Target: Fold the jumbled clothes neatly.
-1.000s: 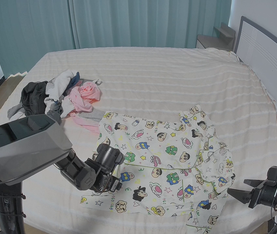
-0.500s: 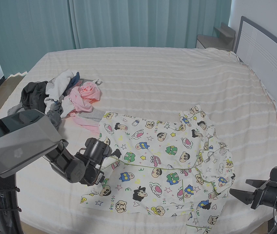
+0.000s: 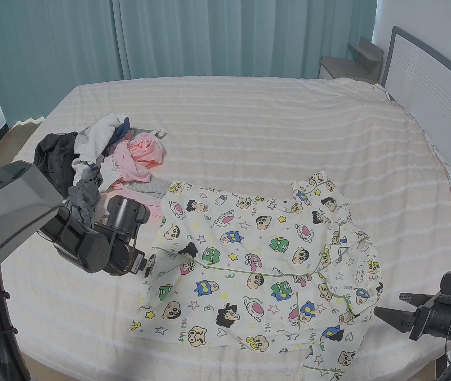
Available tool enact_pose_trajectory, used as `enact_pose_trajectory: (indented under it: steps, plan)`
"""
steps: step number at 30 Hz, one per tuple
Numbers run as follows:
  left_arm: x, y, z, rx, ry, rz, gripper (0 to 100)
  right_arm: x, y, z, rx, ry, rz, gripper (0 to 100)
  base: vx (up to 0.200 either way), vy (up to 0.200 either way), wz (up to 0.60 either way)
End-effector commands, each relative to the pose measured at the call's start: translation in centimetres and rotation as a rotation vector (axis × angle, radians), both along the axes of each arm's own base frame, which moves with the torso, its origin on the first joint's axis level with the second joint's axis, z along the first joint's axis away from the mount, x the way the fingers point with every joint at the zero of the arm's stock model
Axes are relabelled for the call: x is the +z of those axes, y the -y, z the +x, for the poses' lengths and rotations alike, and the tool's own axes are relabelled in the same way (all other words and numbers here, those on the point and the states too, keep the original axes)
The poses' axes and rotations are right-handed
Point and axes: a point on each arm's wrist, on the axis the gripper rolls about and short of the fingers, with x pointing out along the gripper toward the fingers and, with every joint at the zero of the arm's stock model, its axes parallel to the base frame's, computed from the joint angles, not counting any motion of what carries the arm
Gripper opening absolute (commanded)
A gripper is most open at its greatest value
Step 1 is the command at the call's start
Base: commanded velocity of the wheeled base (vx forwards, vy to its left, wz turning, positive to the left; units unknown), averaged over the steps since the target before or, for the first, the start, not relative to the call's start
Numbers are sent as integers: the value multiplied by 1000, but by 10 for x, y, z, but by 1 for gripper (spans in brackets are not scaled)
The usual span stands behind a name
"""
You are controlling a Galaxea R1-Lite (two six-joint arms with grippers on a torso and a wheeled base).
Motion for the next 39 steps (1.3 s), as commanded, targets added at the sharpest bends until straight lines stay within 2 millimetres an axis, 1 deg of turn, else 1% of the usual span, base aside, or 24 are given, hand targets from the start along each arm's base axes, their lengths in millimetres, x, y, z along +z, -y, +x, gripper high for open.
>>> enact_pose_trajectory:
  steps: [1,3,4,5,8,9,10,13,15,16,18,19,20,23,25,28,29,30,33,37,39]
  plan:
    - [22,-5,2,-27,45,-83,100,-4,1,-3,0,-18,-7,100,0,0,0]
    - [25,0,-3,-74,35,-146,100,-4,1,-3,0,-18,-7,100,0,0,0]
    - [25,1,-3,-78,33,-151,100,-4,1,-3,0,-18,-7,100,0,0,0]
    - [24,7,-6,-94,28,-185,100,-4,1,-3,0,-18,-7,100,0,0,0]
    - [23,16,-9,-135,9,-260,100,-4,1,-3,0,-18,-7,100,0,0,0]
    - [21,23,-13,-168,-15,-318,100,-5,1,-3,0,-20,-7,100,0,0,0]
    - [20,24,-14,-175,-21,-327,100,-5,1,-3,0,-20,-7,100,0,0,0]
    - [6,29,-28,-219,-105,-347,100,-4,1,-3,0,-15,-6,100,0,0,0]
    - [2,31,-31,-225,-123,-342,100,-4,1,-3,0,-14,-5,100,0,0,0]
    - [-8,33,-34,-227,-155,-326,100,-4,2,-4,0,-14,-5,100,0,0,0]
    - [-20,34,-34,-226,-187,-310,100,-4,2,-5,0,-20,-7,100,0,0,0]
    - [-21,34,-34,-226,-190,-308,100,-4,2,-6,0,-21,-8,100,0,0,0]
    - [-27,35,-34,-226,-205,-308,100,-5,3,-8,2,-24,-9,100,0,0,0]
    - [-31,38,-35,-230,-221,-302,100,-4,4,-10,1,-24,-8,100,0,0,0]
    - [-41,38,-34,-224,-243,-281,100,-4,5,-12,1,-21,-7,100,0,0,0]
    - [-46,36,-32,-200,-240,-243,100,-4,5,-13,3,-23,-7,100,0,0,0]
    - [-52,30,-29,-175,-239,-191,100,-5,5,-14,6,-26,-7,100,0,0,0]
    - [-52,30,-28,-173,-240,-187,100,-4,5,-14,6,-25,-7,100,0,0,0]
    - [-54,17,-21,-135,-218,-132,100,-5,5,-14,12,-28,-4,100,0,0,0]
    - [-49,7,-10,-96,-143,-108,100,-5,5,-14,12,-28,-4,100,0,0,0]
    - [-44,-1,0,-74,-83,-88,100,-5,5,-14,14,-29,-4,100,0,0,0]
